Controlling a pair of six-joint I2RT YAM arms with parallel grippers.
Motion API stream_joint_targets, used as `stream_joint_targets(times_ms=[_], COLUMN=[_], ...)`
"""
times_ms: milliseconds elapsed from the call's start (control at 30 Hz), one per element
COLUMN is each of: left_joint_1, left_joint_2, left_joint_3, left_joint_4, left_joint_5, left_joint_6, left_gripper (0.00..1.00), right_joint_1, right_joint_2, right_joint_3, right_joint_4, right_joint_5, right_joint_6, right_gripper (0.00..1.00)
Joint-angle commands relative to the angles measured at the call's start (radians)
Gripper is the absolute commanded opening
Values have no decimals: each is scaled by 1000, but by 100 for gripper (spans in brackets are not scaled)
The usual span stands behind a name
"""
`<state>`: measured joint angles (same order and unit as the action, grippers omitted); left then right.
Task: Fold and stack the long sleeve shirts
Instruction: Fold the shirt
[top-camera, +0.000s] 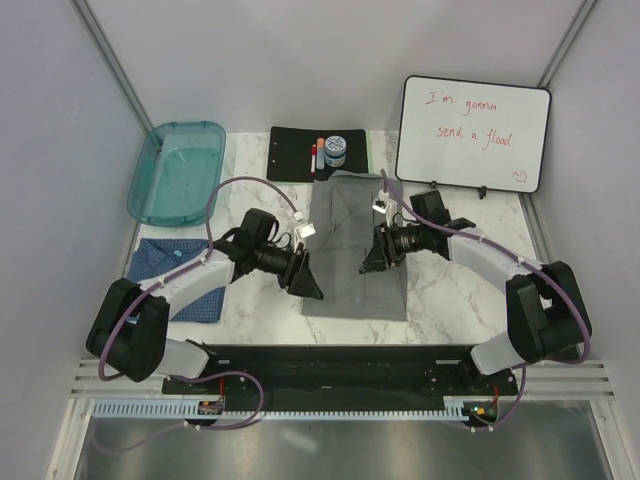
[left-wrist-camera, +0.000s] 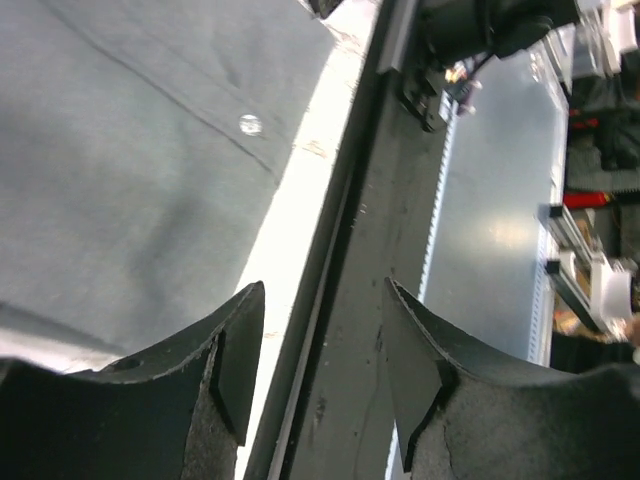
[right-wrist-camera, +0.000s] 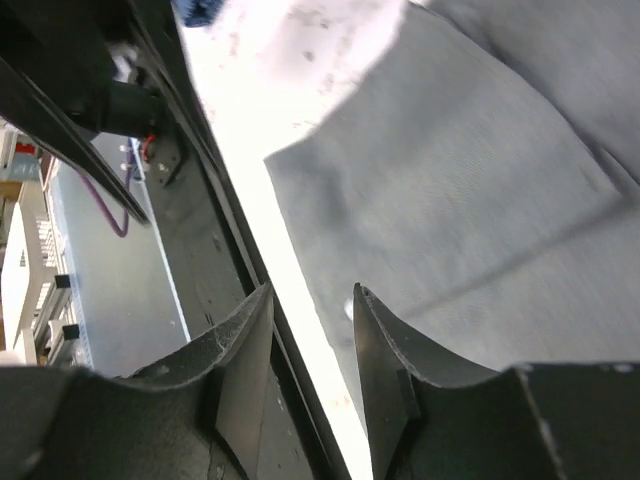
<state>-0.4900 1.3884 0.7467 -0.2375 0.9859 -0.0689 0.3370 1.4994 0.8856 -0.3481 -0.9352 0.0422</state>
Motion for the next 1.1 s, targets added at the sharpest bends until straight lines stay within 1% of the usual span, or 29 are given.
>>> stream_joint_targets(times_ms=[0, 33, 67, 133, 167, 267, 300, 333, 367, 400, 433, 467, 500, 533, 567, 600, 633, 667, 700, 733, 767, 800, 833, 867, 900, 967, 1067], left_joint_1=[-74, -81, -85, -84, -82, -58, -52, -50, -48, -45, -45, -45, -47, -51, -70, -94, -126, -209, -266, -327, -455, -510, -559, -647, -685, -766, -826], left_joint_2=[57, 70, 119, 185, 252, 322, 354, 362, 362, 330, 298, 249, 139, 67, 2, -55, -175, -225, -279, -348, -373, -382, -376, -365, -353, -295, -191], left_joint_3=[-42, -52, -56, -46, -37, -35, -33, -27, -23, -24, -24, -29, -32, -30, -27, -24, -27, -56, -81, -111, -166, -184, -194, -211, -219, -236, -227], left_joint_4=[76, 123, 160, 210, 213, 262, 262, 218, 210, 196, 166, 109, 62, 16, -72, -110, -137, -150, -142, -116, -85, -32, -8, 15, 82, 154, 281], left_joint_5=[63, 54, 48, 17, -12, -30, -29, -27, 5, 31, 48, 63, 50, 19, -87, -177, -276, -476, -565, -654, -822, -881, -971, -1018, -1053, -1139, -1207], left_joint_6=[-15, -78, -103, -146, -164, -209, -210, -191, -184, -171, -119, -89, -44, 59, 122, 183, 304, 364, 429, 543, 585, 616, 656, 670, 685, 744, 802], left_gripper=[57, 57, 56, 55, 54, 53, 53, 52, 52, 52, 53, 54, 55, 58, 60, 61, 62, 62, 62, 63, 64, 64, 65, 65, 65, 64, 63], right_joint_1=[85, 92, 100, 100, 96, 76, 73, 74, 74, 74, 74, 74, 74, 76, 77, 79, 82, 80, 80, 82, 80, 80, 80, 80, 80, 80, 79], right_joint_2=[41, 70, 90, 163, 191, 292, 312, 349, 358, 361, 351, 338, 325, 287, 260, 234, 185, 164, 148, 137, 145, 159, 203, 225, 242, 286, 352], right_joint_3=[-39, -56, -85, -93, -83, -80, -79, -73, -50, -44, -39, -25, -19, -10, 12, 25, 39, 68, 82, 98, 128, 145, 182, 194, 202, 226, 271], right_joint_4=[246, 298, 389, 429, 416, 379, 364, 350, 260, 236, 213, 165, 153, 144, 141, 144, 152, 155, 153, 140, 118, 98, 40, 28, 23, 15, -18], right_joint_5=[-40, -48, -45, -37, -33, -45, -50, -60, -57, -47, -45, -44, -63, -73, -89, -106, -105, -102, -93, -58, -33, -11, 18, 30, 45, 87, 96], right_joint_6=[189, 264, 300, 309, 291, 242, 228, 173, 139, 116, 93, 58, 58, 68, 102, 123, 137, 145, 139, 127, 102, 46, 7, -13, -25, -71, -108], right_gripper=[44, 45, 45, 45, 44, 44, 43, 43, 42, 42, 42, 42, 43, 43, 43, 44, 45, 45, 46, 45, 45, 44, 43, 42, 41, 38, 37])
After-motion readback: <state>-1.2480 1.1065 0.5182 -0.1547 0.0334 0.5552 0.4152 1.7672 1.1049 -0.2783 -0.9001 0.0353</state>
